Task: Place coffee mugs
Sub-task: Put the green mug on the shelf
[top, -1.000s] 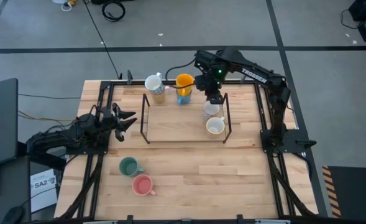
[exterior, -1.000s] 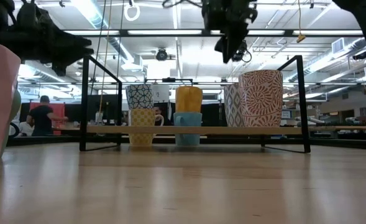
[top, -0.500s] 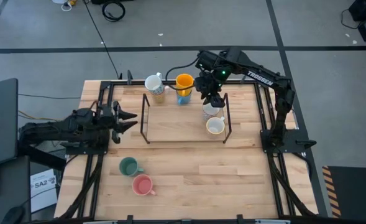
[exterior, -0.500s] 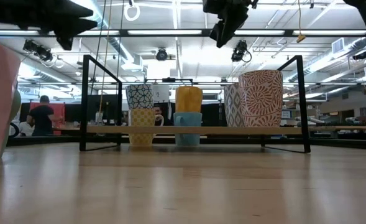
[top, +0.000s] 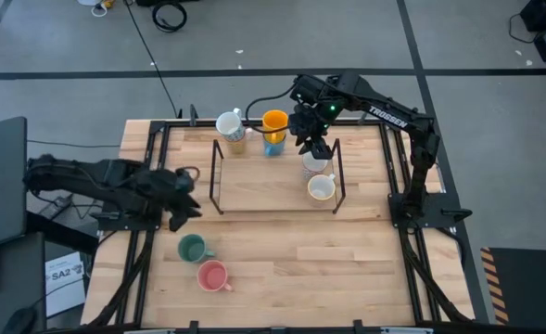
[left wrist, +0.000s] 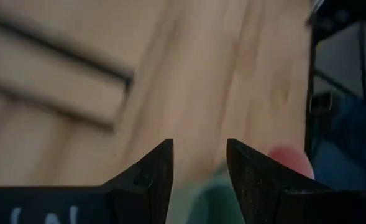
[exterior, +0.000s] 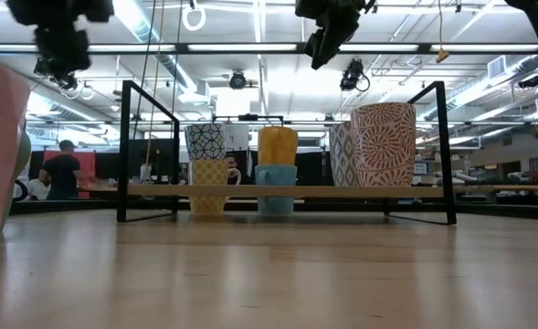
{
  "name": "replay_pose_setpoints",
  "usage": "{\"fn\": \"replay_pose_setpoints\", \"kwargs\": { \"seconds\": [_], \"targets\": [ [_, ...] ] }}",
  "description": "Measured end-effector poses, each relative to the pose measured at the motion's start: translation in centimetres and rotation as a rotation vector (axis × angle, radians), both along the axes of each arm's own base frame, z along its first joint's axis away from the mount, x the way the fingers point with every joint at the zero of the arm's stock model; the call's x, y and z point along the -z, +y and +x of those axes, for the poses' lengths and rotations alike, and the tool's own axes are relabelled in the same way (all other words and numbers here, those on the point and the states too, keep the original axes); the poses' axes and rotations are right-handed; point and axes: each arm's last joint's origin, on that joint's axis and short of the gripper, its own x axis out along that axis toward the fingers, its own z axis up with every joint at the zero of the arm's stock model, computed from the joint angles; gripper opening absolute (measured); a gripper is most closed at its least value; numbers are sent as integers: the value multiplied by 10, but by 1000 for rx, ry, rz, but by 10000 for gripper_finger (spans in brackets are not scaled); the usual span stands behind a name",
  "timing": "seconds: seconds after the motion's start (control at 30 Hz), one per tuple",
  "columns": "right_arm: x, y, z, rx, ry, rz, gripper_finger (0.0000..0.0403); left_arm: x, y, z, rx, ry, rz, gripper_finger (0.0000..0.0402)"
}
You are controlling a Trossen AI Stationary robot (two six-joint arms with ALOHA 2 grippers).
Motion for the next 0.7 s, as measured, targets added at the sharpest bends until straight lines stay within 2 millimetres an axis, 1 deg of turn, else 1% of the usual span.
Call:
{"fn": "replay_pose_setpoints", "kwargs": {
  "seconds": [0.13,0.27,0.5,0.7],
  "targets": [
    [0,0,0,0,1,0,149,15,-10,2,-35,218,-108,155],
    [0,0,0,0,1,0,149,28,-20,3,-50,401,-139,155],
    [0,0,0,0,1,1,149,39,-33,12,-66,485,-143,155],
    [0,0,0,0,1,0,149,50,-40,20,-92,555,-103,155]
  ]
}}
